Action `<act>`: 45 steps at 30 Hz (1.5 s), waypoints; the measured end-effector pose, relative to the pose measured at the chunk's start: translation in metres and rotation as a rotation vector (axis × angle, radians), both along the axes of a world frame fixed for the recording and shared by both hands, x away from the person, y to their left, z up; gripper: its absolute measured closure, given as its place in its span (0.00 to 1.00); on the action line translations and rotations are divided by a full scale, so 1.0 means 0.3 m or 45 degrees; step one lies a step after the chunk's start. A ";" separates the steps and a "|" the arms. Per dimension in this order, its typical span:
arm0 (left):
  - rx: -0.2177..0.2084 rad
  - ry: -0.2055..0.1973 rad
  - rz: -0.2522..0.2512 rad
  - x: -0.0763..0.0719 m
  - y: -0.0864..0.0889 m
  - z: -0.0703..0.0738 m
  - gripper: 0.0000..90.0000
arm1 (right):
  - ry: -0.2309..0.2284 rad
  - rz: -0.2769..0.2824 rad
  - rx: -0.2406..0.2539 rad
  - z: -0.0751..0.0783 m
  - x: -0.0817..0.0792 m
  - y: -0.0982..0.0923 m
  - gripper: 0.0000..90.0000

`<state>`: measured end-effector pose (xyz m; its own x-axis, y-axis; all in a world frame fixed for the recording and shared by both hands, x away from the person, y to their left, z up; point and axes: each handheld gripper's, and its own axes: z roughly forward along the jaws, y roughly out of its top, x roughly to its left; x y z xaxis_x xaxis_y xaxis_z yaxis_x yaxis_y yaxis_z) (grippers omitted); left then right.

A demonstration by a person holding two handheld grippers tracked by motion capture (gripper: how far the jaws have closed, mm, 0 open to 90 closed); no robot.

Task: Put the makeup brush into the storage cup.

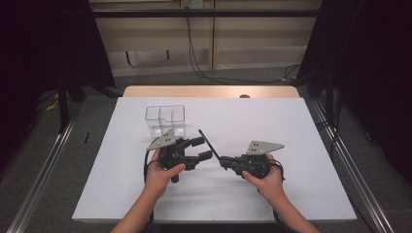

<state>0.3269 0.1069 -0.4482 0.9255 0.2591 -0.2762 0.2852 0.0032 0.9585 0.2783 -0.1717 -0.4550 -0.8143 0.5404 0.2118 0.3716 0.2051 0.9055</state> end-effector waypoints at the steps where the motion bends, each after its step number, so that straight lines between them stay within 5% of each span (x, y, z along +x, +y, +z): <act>1: 0.000 0.006 -0.003 0.001 0.000 -0.001 0.42 | 0.000 0.003 0.003 0.000 0.000 0.000 0.94; 9: -0.035 0.041 0.007 0.007 -0.001 -0.008 0.74 | -0.012 0.026 0.007 -0.002 -0.002 0.010 0.94; 15: -0.068 0.055 0.003 0.006 0.003 -0.010 0.87 | -0.015 0.048 0.008 -0.001 -0.004 0.019 0.94; 34: -0.043 -0.028 -0.064 -0.021 -0.033 0.016 0.93 | -0.019 0.091 0.027 -0.019 -0.005 0.033 0.94; 45: -0.040 -0.034 -0.070 -0.019 -0.035 0.017 0.93 | -0.007 0.089 0.050 -0.026 -0.003 0.032 0.94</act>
<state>0.3213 0.0963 -0.4431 0.9453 0.1992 -0.2583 0.2599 0.0187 0.9655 0.2773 -0.1621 -0.4629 -0.8509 0.4737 0.2273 0.3528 0.1946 0.9152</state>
